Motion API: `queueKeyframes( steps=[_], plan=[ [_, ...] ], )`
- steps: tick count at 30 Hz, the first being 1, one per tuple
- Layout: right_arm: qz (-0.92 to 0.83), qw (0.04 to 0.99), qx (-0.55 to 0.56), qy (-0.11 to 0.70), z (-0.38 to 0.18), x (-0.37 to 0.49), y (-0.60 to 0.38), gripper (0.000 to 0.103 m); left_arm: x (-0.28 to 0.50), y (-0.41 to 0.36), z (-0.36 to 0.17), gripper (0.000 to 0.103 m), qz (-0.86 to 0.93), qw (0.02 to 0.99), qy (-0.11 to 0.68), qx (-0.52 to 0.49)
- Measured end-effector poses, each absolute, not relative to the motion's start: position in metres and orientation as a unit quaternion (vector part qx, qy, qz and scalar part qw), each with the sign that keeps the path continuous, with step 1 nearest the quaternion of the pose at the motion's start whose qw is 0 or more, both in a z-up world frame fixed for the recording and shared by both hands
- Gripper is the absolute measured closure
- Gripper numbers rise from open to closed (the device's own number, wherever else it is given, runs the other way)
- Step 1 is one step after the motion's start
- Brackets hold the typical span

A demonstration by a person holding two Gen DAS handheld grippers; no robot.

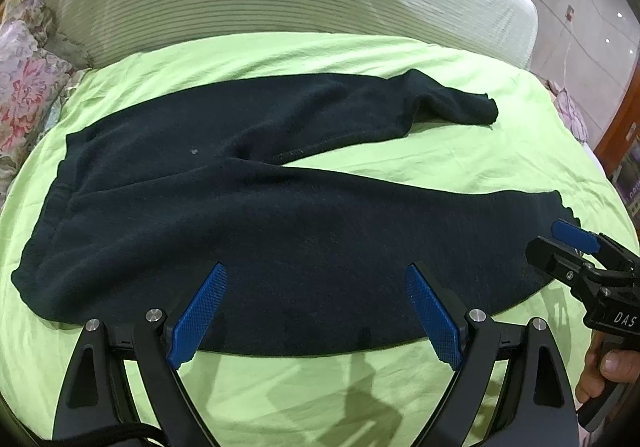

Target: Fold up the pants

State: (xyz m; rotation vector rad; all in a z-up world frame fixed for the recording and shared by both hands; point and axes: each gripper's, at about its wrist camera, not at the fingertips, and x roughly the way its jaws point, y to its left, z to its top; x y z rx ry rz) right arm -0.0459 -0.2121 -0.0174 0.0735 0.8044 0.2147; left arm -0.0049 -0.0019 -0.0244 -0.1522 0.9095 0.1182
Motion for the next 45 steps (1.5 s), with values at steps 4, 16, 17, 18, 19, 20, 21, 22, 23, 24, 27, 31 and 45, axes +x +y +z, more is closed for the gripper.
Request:
queueKeyframes(
  steps=[4,16,17,18,19,20,21,22,23,24,27,31,45],
  plan=[
    [0.104,0.911,0.039,0.396,-0.018,-0.042,-0.214,0.011,0.001,-0.002,-0.026,0.011,0.047,0.892,0.444,-0.068],
    [0.078,0.909,0.061,0.404,-0.014,-0.007,-0.238,0.011,0.052,0.014,-0.023,0.014,-0.005,0.879,0.471,-0.079],
    [0.073,0.910,0.067,0.402,-0.011,0.001,-0.245,0.011,0.059,0.016,-0.022,0.014,-0.008,0.878,0.472,-0.078],
    [0.070,0.910,0.071,0.402,-0.008,0.009,-0.250,0.011,0.067,0.019,-0.021,0.014,-0.011,0.877,0.474,-0.078],
    [0.066,0.911,0.074,0.400,-0.005,0.016,-0.255,0.011,0.074,0.021,-0.020,0.014,-0.013,0.877,0.474,-0.078],
    [0.061,0.910,0.077,0.402,-0.002,0.025,-0.259,0.011,0.083,0.023,-0.018,0.014,-0.015,0.876,0.476,-0.078],
    [0.055,0.909,0.078,0.405,0.000,0.034,-0.263,0.011,0.091,0.025,-0.018,0.015,-0.017,0.875,0.477,-0.077],
    [0.052,0.909,0.078,0.406,0.003,0.042,-0.267,0.011,0.098,0.027,-0.017,0.015,-0.020,0.874,0.479,-0.076],
    [0.048,0.909,0.080,0.405,0.006,0.053,-0.273,0.011,0.107,0.026,-0.016,0.015,-0.025,0.874,0.481,-0.074],
    [0.046,0.910,0.084,0.403,0.009,0.062,-0.278,0.011,0.118,0.027,-0.015,0.015,-0.031,0.872,0.484,-0.070],
    [0.038,0.908,0.103,0.405,0.015,0.088,-0.295,0.011,0.150,0.029,-0.013,0.015,-0.044,0.867,0.493,-0.059],
    [0.024,0.902,0.124,0.413,0.021,0.131,-0.320,0.011,0.193,0.032,-0.012,0.015,-0.062,0.860,0.504,-0.043],
    [0.026,0.862,0.158,0.480,-0.008,0.226,-0.372,0.037,0.304,0.025,-0.033,0.015,-0.109,0.840,0.531,0.023]
  ],
)
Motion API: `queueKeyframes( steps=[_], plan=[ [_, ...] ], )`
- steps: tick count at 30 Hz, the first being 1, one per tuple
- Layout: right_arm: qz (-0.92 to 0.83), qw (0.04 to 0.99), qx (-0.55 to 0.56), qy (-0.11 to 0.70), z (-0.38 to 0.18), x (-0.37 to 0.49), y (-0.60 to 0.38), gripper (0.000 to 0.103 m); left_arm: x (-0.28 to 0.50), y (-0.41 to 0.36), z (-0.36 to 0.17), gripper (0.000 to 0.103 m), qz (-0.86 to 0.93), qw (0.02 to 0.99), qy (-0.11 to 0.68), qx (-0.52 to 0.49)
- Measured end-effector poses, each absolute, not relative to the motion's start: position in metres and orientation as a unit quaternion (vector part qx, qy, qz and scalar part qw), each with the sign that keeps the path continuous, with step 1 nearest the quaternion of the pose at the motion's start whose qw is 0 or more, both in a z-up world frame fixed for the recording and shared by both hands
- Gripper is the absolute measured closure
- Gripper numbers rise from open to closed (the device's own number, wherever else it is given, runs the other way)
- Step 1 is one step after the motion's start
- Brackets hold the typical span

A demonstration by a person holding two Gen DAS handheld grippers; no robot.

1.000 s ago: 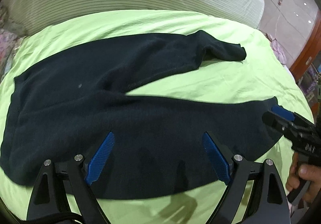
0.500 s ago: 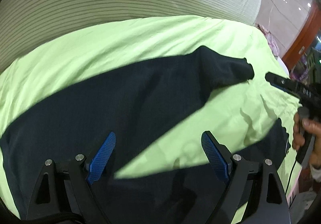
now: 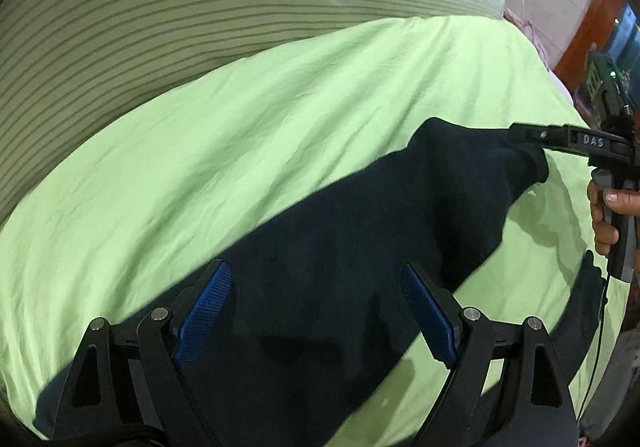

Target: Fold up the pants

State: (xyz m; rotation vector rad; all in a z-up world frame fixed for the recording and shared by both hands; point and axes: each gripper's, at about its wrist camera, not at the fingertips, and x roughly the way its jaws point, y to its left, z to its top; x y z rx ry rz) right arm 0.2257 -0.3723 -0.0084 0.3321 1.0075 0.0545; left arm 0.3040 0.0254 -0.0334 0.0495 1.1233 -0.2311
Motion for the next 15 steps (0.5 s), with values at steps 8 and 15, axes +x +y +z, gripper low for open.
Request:
queueKeyframes(
  steps=[8,15],
  plan=[
    [0.072,0.866,0.141,0.474,0.002,0.221,-0.385,0.096,0.336,0.007,-0.038,0.015,-0.128,0.834,0.535,0.043],
    [0.151,0.894,0.041,0.419,0.063,0.162,-0.390,0.097,0.355,-0.012,-0.036,0.015,-0.178,0.823,0.534,0.078]
  ],
)
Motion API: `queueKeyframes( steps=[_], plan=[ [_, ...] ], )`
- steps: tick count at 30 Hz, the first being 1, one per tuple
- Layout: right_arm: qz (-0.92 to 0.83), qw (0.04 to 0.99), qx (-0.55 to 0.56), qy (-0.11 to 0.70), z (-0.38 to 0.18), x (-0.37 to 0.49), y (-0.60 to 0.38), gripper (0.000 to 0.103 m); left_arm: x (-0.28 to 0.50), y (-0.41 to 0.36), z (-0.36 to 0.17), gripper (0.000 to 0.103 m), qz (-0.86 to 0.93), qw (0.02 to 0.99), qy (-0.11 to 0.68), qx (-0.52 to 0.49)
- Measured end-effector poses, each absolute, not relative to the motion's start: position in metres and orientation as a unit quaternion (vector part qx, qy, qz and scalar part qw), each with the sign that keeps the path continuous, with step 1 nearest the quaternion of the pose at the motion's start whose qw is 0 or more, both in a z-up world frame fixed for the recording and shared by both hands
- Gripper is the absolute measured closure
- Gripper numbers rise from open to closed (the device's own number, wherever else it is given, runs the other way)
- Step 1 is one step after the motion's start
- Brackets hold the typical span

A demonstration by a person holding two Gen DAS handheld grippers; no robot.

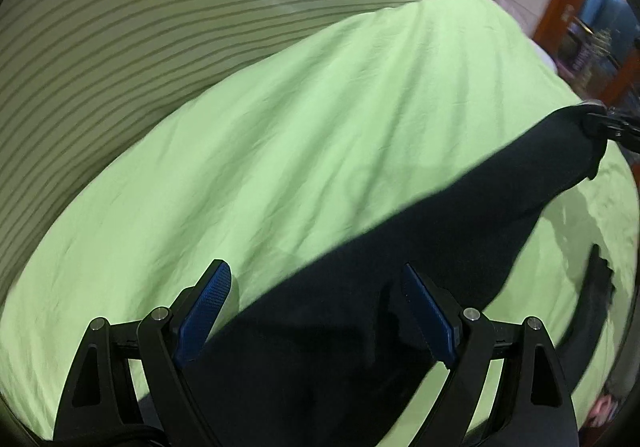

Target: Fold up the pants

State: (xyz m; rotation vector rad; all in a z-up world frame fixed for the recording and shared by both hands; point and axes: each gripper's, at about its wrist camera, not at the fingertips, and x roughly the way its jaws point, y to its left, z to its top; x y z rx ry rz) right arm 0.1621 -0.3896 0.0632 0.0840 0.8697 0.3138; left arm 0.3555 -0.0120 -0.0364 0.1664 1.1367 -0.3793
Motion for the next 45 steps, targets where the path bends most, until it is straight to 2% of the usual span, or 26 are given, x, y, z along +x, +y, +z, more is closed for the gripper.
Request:
queueKeyframes(
  steps=[3,6,8,10,13,16,25,32,45],
  plan=[
    [0.160,0.895,-0.005,0.417,0.072,0.140,-0.390,0.097,0.360,-0.026,-0.039,0.015,-0.222,0.802,0.543,0.107],
    [0.172,0.891,-0.022,0.419,0.077,0.129,-0.396,0.097,0.359,-0.042,-0.046,0.021,-0.252,0.780,0.552,0.151],
    [0.170,0.891,-0.026,0.420,0.075,0.120,-0.397,0.097,0.357,-0.051,-0.054,0.037,-0.273,0.758,0.567,0.172],
    [0.166,0.890,-0.024,0.424,0.071,0.124,-0.405,0.097,0.353,-0.055,-0.060,0.073,-0.286,0.743,0.580,0.171],
    [0.154,0.889,-0.029,0.430,0.066,0.128,-0.402,0.097,0.338,-0.058,-0.057,0.086,-0.282,0.745,0.576,0.180],
    [0.143,0.893,-0.028,0.426,0.065,0.131,-0.400,0.097,0.318,-0.062,-0.043,0.091,-0.287,0.754,0.564,0.177],
    [0.159,0.896,-0.038,0.413,0.072,0.103,-0.393,0.097,0.227,-0.055,-0.001,0.093,-0.268,0.790,0.547,0.070],
    [0.160,0.886,-0.066,0.430,0.058,0.056,-0.383,0.097,0.165,-0.075,-0.009,0.093,-0.241,0.796,0.555,0.029],
    [0.127,0.871,-0.121,0.459,0.022,-0.011,-0.374,0.097,0.104,-0.107,-0.042,0.092,-0.195,0.813,0.548,0.014]
  ],
)
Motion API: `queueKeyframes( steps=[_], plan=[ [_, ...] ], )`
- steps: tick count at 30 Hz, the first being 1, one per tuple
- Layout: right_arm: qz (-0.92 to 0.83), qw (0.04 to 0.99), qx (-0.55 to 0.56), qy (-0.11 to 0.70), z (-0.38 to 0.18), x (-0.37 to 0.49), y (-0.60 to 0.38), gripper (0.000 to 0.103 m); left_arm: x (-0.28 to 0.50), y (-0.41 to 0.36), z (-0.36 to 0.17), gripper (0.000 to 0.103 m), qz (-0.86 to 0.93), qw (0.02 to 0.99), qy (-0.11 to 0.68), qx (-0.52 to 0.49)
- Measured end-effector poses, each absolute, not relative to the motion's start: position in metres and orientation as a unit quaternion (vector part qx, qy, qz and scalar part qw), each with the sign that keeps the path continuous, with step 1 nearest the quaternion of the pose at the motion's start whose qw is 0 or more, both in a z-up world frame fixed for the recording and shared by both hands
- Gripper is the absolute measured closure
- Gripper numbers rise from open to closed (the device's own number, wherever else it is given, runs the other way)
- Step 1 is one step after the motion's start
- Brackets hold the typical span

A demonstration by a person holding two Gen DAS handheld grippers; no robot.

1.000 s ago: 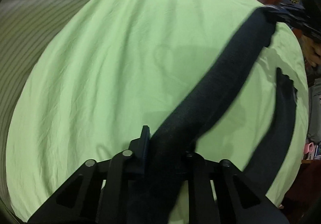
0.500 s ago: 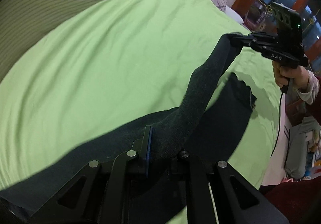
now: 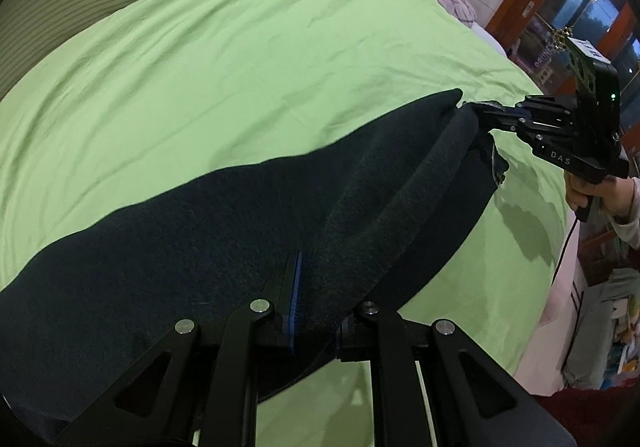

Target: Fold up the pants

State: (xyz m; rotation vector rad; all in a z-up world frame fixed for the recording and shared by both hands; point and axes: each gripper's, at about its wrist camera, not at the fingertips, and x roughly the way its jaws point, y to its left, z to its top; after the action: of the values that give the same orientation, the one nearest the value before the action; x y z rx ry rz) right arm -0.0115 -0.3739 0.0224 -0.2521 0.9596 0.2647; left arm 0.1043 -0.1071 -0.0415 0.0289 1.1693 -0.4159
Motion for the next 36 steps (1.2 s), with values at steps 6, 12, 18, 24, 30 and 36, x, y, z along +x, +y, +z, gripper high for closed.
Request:
queueKeyframes(
  steps=[6,12,18,24,30,36],
  plan=[
    [0.114,0.876,-0.130,0.450,0.023,-0.019,-0.380,0.097,0.095,-0.119,-0.043,0.090,-0.200,0.815,0.544,0.017],
    [0.106,0.869,-0.120,0.469,0.016,-0.029,-0.384,0.096,0.090,-0.117,-0.053,0.079,-0.195,0.808,0.556,0.002],
    [0.077,0.855,-0.099,0.502,0.006,-0.040,-0.389,0.089,0.080,-0.108,-0.049,0.058,-0.189,0.807,0.559,-0.026],
    [0.052,0.876,-0.025,0.480,0.025,-0.061,-0.394,0.055,0.065,-0.085,-0.039,0.050,-0.168,0.813,0.553,-0.070],
    [0.071,0.879,0.072,0.466,0.033,-0.069,-0.367,0.055,0.042,-0.030,-0.038,0.048,-0.107,0.814,0.549,-0.156],
    [0.071,0.860,0.140,0.487,0.003,-0.065,-0.341,0.055,0.006,0.052,-0.045,0.047,-0.005,0.807,0.533,-0.254]
  ],
)
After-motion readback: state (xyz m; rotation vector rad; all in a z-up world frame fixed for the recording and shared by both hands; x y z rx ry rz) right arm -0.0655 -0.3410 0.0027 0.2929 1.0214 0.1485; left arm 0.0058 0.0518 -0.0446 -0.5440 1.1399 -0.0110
